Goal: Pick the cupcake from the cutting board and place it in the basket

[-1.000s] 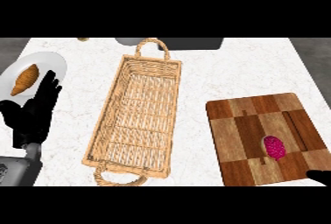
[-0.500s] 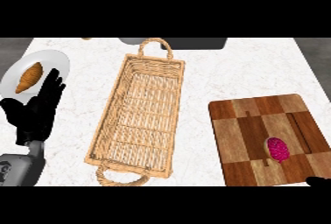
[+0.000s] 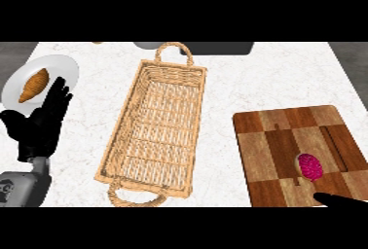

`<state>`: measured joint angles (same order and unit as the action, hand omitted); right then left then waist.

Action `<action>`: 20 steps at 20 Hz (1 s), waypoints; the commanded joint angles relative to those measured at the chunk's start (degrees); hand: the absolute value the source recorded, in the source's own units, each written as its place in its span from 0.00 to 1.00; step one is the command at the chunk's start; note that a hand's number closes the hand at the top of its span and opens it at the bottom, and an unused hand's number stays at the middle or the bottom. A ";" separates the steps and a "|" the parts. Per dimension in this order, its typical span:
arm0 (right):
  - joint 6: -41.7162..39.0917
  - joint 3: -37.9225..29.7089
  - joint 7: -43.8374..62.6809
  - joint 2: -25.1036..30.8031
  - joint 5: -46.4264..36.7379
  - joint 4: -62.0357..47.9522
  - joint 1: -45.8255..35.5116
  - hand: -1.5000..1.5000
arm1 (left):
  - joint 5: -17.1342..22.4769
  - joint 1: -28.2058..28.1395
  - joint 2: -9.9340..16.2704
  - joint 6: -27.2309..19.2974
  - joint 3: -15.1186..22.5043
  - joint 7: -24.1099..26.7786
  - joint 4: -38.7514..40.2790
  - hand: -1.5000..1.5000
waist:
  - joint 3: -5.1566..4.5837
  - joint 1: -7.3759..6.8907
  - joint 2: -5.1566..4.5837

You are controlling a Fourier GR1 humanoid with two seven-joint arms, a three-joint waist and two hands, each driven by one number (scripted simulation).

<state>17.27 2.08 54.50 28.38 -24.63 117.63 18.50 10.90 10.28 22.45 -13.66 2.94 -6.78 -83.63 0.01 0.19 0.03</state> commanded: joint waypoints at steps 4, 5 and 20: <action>-0.51 1.40 0.36 -6.50 -9.42 -4.43 -5.48 0.00 | -3.37 -0.44 -2.80 1.32 -0.69 -0.45 -0.92 0.50 | -0.01 -0.17 -0.01; 5.47 5.52 -5.27 -10.06 -13.40 -4.98 0.71 0.00 | -2.05 -0.51 -1.82 1.58 -1.71 -1.48 -1.42 0.50 | 0.00 -0.03 0.03; -1.51 -1.32 -7.48 -14.78 -14.08 -5.82 -3.40 0.00 | -8.62 4.26 -7.24 2.84 -4.79 -2.53 1.92 0.50 | -0.02 0.11 -0.01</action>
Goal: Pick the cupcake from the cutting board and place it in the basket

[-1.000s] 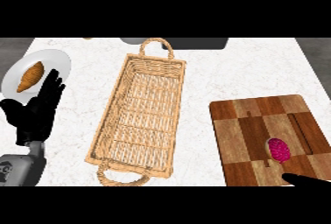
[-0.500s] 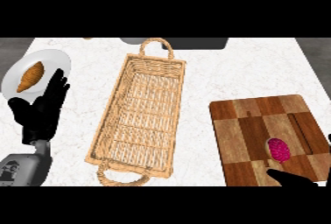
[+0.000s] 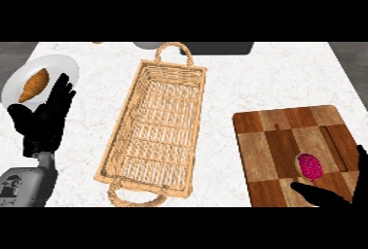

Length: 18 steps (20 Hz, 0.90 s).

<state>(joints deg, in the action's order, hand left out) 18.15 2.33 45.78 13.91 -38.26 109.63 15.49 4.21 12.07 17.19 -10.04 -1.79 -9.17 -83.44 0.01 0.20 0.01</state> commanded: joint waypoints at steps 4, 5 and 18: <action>0.92 -0.59 -3.86 -3.63 -1.99 -4.56 0.54 0.00 | -0.89 -2.77 -0.33 3.27 -1.97 1.84 -0.78 0.50 | -0.01 -0.05 0.01; 1.45 2.37 -0.76 -5.38 -6.16 -5.08 0.01 0.00 | -0.24 -3.53 -0.61 2.68 -1.50 -0.94 -4.91 0.50 | -0.01 -0.19 0.03; -1.07 -3.20 -4.80 -5.91 -5.65 -13.33 -5.17 0.00 | -2.14 -4.54 -2.75 5.92 -4.11 1.99 -2.11 0.50 | -0.02 -0.20 0.00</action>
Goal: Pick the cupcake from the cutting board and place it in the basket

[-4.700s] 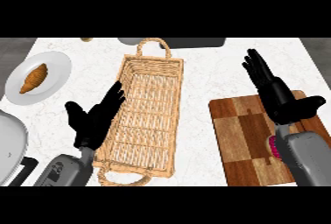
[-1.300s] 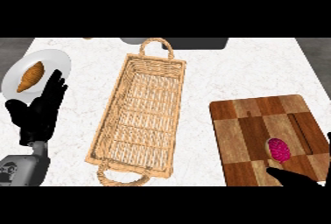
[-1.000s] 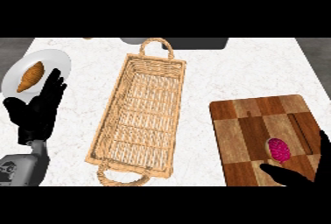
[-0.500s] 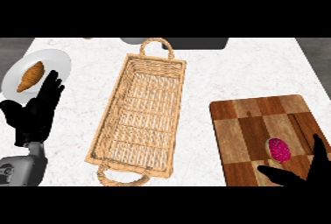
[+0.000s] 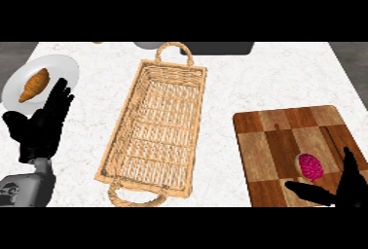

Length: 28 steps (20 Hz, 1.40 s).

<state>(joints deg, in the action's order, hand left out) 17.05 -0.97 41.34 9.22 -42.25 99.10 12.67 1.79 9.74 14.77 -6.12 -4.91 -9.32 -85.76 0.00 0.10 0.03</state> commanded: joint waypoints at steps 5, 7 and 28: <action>-0.70 -4.49 -5.61 1.33 1.65 -9.54 -3.75 0.00 | -1.95 -2.28 -2.02 -0.38 0.09 -2.66 -5.15 0.50 | 0.00 -0.10 0.00; -0.67 -2.45 -2.77 -1.28 -0.66 -7.40 -3.30 0.00 | -1.42 -4.39 -2.09 1.38 -0.13 -3.03 -7.43 0.50 | 0.00 -0.13 0.02; -5.23 16.05 -17.23 -8.85 -4.31 -14.45 -3.65 1.00 | -2.96 1.00 -3.14 1.92 -0.57 -0.08 0.79 0.50 | 0.00 -2.22 -0.15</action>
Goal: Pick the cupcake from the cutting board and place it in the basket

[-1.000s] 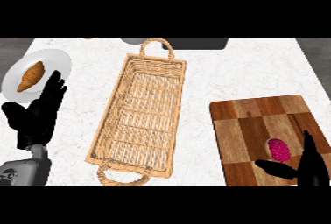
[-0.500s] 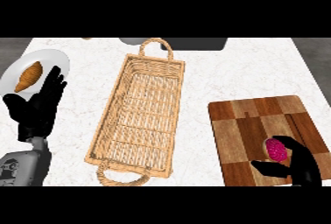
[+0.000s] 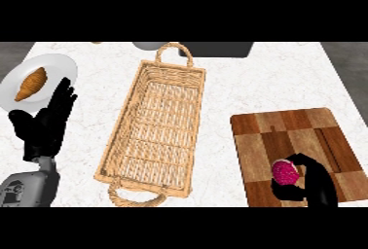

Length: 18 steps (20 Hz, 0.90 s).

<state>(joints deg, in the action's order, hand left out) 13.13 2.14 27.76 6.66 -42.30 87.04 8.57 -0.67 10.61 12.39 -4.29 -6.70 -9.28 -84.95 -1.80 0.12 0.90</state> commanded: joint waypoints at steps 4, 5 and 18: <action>-6.81 29.58 -7.97 -6.44 -7.04 -1.53 -3.72 1.00 | 0.12 3.07 -1.07 2.24 3.12 0.02 -0.28 0.50 | 1.87 -10.21 -1.81; -6.87 33.16 -7.60 -6.47 -7.75 -2.43 -4.32 1.00 | -0.27 3.71 -1.46 2.40 4.00 0.28 -0.40 0.50 | 1.93 -10.27 -1.97; 24.80 70.26 -8.86 -6.65 1.53 3.45 -2.21 1.00 | -1.10 1.44 -1.73 0.08 2.62 0.22 0.58 0.50 | 2.16 -3.69 -0.59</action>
<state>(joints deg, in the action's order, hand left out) 28.87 63.77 19.76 0.23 -42.33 87.72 6.37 -1.11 13.49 10.99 -3.38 -4.22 -9.29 -83.95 0.32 -4.95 -0.09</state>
